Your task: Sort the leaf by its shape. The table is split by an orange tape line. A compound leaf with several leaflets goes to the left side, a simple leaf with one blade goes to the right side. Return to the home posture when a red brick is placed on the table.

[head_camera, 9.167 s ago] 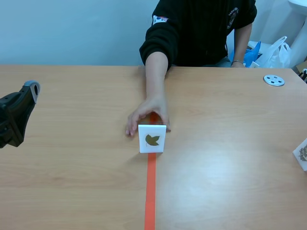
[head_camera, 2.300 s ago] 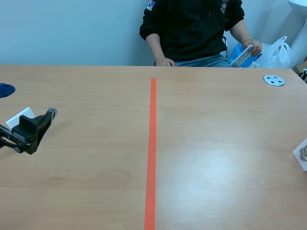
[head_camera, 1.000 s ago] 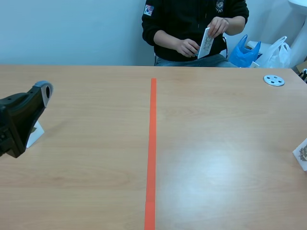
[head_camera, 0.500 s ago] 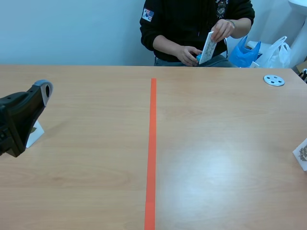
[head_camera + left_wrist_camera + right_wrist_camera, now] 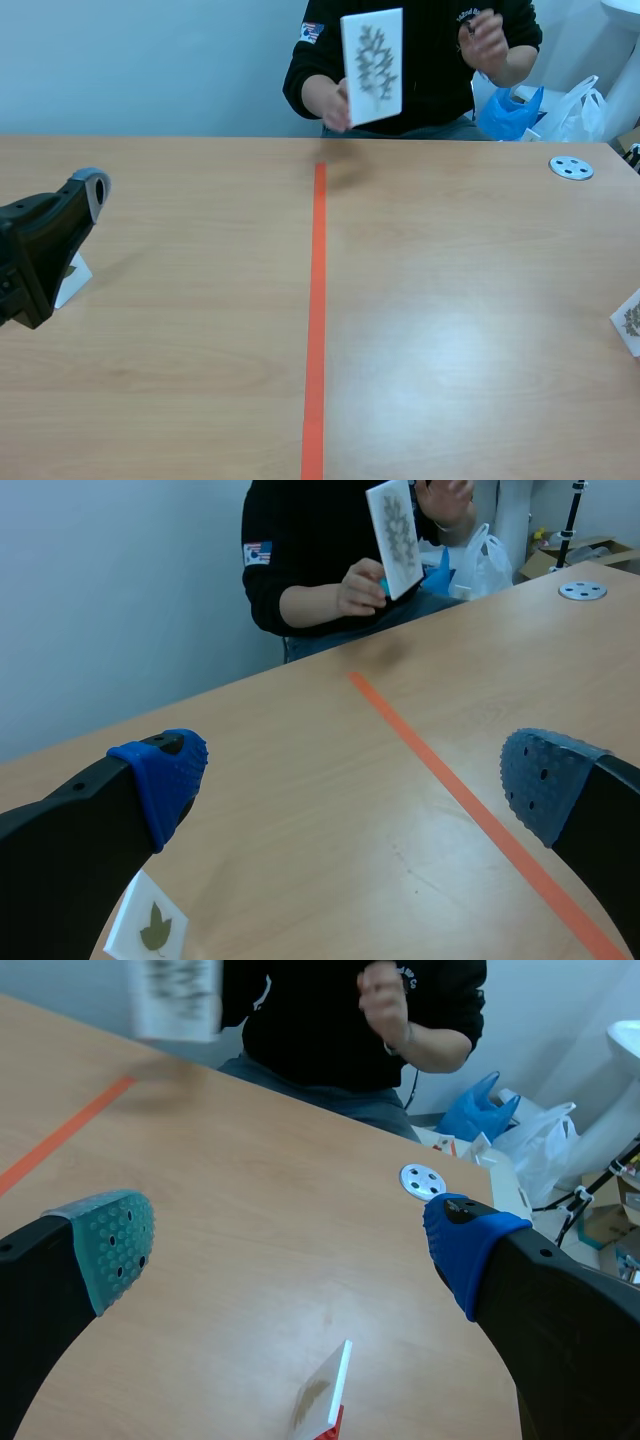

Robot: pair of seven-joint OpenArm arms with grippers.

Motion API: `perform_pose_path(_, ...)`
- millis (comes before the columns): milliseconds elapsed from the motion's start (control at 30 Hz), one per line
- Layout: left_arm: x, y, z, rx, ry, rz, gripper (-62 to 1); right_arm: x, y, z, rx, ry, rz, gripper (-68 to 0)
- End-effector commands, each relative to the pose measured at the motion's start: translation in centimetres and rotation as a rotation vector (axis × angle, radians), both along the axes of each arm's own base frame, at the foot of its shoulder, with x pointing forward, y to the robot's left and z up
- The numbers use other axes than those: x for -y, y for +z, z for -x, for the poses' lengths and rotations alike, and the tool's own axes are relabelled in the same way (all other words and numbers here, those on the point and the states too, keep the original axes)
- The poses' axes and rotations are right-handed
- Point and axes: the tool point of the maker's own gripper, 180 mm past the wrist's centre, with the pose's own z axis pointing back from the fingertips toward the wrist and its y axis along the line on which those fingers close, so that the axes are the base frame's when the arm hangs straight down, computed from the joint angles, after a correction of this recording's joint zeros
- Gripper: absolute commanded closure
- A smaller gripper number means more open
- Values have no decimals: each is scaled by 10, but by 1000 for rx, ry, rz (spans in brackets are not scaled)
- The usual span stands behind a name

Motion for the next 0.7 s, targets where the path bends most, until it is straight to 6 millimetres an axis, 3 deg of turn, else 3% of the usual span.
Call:
perform_pose_path(0, 2, 11, -1, 38, -4, 15, -623, -3, 9, -4, 24, 18, 3, -551)
perform_pose_path(667, 2, 11, -1, 38, -4, 16, -623, 12, 9, -6, 24, -63, 7, -552)
